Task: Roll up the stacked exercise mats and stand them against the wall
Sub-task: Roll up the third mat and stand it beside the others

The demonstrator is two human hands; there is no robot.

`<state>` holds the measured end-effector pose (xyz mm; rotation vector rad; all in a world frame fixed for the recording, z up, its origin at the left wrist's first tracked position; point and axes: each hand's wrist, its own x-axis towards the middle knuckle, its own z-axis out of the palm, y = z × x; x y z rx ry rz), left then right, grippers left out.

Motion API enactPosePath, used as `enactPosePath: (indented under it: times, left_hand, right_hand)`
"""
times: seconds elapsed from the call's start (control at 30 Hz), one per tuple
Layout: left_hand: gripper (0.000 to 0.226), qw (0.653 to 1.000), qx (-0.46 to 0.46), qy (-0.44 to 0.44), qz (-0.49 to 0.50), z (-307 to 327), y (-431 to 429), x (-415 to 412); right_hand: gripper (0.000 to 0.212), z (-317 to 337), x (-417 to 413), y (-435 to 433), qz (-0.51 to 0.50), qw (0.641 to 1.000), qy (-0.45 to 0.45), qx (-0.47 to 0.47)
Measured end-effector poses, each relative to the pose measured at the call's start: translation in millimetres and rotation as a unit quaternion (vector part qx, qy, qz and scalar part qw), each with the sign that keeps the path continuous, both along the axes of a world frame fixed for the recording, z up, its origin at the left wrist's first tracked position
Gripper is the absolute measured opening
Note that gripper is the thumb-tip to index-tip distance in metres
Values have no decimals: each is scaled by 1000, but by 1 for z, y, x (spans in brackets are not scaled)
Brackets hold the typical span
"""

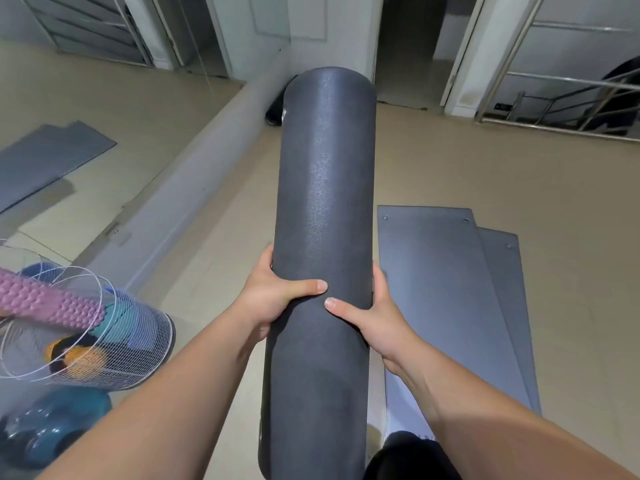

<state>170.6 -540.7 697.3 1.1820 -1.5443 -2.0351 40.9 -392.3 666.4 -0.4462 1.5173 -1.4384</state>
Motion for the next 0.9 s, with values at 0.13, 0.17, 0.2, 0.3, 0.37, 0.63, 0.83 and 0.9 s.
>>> enactPosePath:
  times: [0.13, 0.17, 0.2, 0.3, 0.37, 0.63, 0.83, 0.9]
  left_hand:
    - [80, 1000, -10, 2, 22, -1, -71, -14]
    - [83, 999, -13, 2, 29, -3, -92, -23]
    - [86, 999, -16, 3, 38, -4, -113, -33]
    - [87, 998, -25, 11, 59, -5, -179, -74]
    - [82, 997, -30, 19, 68, 0, -222, -106]
    - [69, 992, -15, 52, 117, 19, -382, -225]
    - [78, 990, 2, 71, 124, -1, -533, -300]
    - [86, 991, 4, 76, 113, -5, -592, -328]
  right_hand:
    - [98, -3, -28, -81, 51, 998, 8, -28]
    - [98, -5, -39, -104, 62, 997, 8, -34]
    - [97, -6, -52, -128, 72, 997, 9, -41]
    - [90, -9, -97, -202, 101, 993, 22, -60]
    - [85, -2, -133, -248, 122, 990, 37, -66]
    - [77, 24, -258, -423, 160, 982, 62, -78]
    - [82, 14, -335, -572, 142, 981, 117, -60]
    - [85, 12, -361, -627, 122, 982, 138, -45]
